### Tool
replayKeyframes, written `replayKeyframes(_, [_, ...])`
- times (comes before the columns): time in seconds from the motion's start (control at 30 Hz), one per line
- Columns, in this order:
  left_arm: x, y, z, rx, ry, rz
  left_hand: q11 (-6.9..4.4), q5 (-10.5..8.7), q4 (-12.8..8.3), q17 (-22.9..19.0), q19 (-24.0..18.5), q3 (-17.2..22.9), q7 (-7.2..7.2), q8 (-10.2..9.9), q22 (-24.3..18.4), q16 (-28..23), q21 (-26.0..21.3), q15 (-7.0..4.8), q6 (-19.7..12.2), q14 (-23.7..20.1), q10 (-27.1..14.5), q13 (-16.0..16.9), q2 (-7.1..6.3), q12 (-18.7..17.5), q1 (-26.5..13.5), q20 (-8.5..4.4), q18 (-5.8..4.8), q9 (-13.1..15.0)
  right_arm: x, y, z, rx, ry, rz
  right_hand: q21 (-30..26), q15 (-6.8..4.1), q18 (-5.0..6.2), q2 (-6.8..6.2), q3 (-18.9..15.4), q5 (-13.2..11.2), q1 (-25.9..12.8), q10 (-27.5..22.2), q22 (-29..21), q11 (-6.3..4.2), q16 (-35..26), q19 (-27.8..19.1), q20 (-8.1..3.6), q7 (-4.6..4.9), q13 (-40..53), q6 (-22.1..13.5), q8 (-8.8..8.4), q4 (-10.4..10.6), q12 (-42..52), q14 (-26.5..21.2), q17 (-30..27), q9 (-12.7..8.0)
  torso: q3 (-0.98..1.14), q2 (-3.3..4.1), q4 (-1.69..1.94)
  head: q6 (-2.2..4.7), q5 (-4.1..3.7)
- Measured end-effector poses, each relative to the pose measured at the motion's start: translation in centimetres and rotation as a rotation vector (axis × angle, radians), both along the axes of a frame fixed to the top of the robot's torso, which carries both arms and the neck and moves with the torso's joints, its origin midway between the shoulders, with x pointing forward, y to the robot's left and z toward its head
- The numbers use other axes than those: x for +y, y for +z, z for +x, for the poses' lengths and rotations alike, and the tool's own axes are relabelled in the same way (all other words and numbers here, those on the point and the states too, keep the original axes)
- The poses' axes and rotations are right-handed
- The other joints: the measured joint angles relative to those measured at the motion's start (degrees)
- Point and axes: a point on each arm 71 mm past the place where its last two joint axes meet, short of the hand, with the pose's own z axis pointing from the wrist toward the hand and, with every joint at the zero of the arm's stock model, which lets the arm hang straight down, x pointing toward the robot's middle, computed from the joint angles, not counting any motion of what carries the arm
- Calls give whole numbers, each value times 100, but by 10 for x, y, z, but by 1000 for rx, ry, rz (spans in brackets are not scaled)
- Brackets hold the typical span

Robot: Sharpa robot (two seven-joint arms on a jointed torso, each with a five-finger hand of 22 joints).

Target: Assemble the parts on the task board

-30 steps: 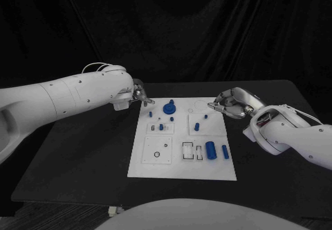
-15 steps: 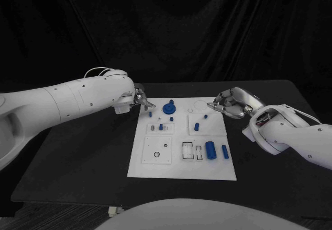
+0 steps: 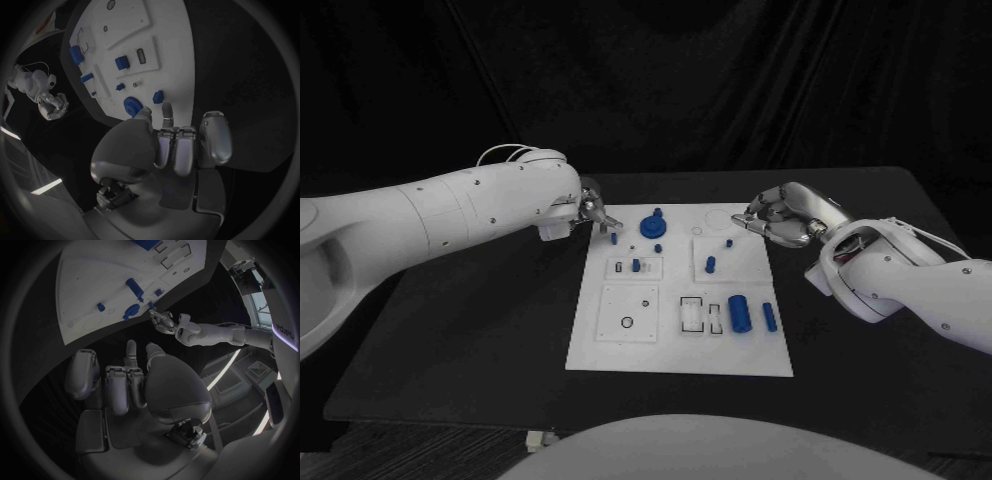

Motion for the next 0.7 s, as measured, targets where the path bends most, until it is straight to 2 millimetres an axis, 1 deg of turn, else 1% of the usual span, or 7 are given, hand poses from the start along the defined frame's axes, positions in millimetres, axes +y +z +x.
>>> replayKeyframes(0.13, [0, -1, -1, 5, -1, 2, 0, 0, 0, 0, -2, 0, 0, 0, 0, 0, -1, 0, 0, 0, 0, 0, 0, 0, 0, 2, 0, -1, 0, 0, 0, 0, -1, -1, 0, 0, 0, 0, 0, 0, 0, 0, 0, 0, 0, 0, 0, 0, 0, 0, 0, 0, 0, 0, 0, 0, -1, 1, 0, 0, -3])
replayKeyframes(0.17, [0, -2, -1, 7, -1, 2, 0, 0, 0, 0, -28, 0, 0, 0, 0, 0, -43, 0, 0, 0, 0, 0, 0, 0, 0, 28, 0, -1, 0, 0, 0, 1, -1, -1, 0, 0, 0, 0, 0, 0, 0, 0, 0, 0, 0, 0, 0, 0, 0, 0, 0, 0, 0, 0, 0, 0, -1, 1, 0, 0, -3])
replayKeyframes(0.3, [-1, -3, -1, 11, -3, 3, 0, -1, 0, 0, -29, 0, 0, 0, 0, 0, -44, 0, 0, 0, 0, 0, 0, 0, 0, 28, 0, -2, -1, 0, 1, 1, -2, -2, 0, 0, 0, 0, 0, 1, 0, 0, 0, 0, 0, 0, 0, 0, 0, 0, 0, 0, 0, 0, 0, 0, -1, 1, 0, 0, -6])
replayKeyframes(0.33, [-1, -3, -2, 13, -4, 3, 0, -66, 0, 0, -29, 0, 0, 0, 0, 0, -44, 0, 0, 0, 0, 0, 0, 0, 0, 28, 0, -2, -1, 0, 1, 1, -2, -2, 0, 0, 0, 0, 0, 1, 0, 0, 0, 0, 0, 0, 0, 0, 0, 0, 0, 0, 0, 0, 0, 0, -1, 1, 0, 0, -7])
replayKeyframes(0.37, [-1, -4, -2, 14, -5, 3, 0, -66, 0, 0, -30, 0, 0, 0, 0, 0, -44, 0, 0, 0, 0, 0, 0, 0, 0, 29, 0, -3, -1, 0, 1, 1, -2, -2, 0, 0, 0, 0, 0, 80, 0, 0, 0, 0, 0, 0, 0, 0, 0, 0, 0, 0, 0, 0, 0, 0, -1, 1, 0, 0, -8])
replayKeyframes(0.4, [-1, -4, -2, 16, -5, 3, 1, -66, 0, 0, -30, 0, 0, 0, 0, 0, -44, 0, 0, 0, 1, 0, 0, 0, 0, 29, 1, -4, -1, 0, 1, 2, -2, -2, 0, 0, 0, 0, 0, 90, 0, 0, 0, 0, 0, 0, 0, 0, 0, 0, 0, 0, 0, 0, 0, 0, -1, 1, 0, 0, -11])
replayKeyframes(0.7, [-4, -5, -3, 25, -14, 4, 1, -66, 0, 0, -31, 0, 0, 0, 0, 0, -45, 1, 0, 0, 1, 0, 0, -1, -1, 30, 0, -4, -1, -1, 1, 4, -3, -4, 0, 0, 0, 0, 0, 88, 1, 0, 0, 0, 0, 0, 0, 0, 0, 0, 0, 0, 0, 0, 0, 0, -1, 2, -1, 0, -26])
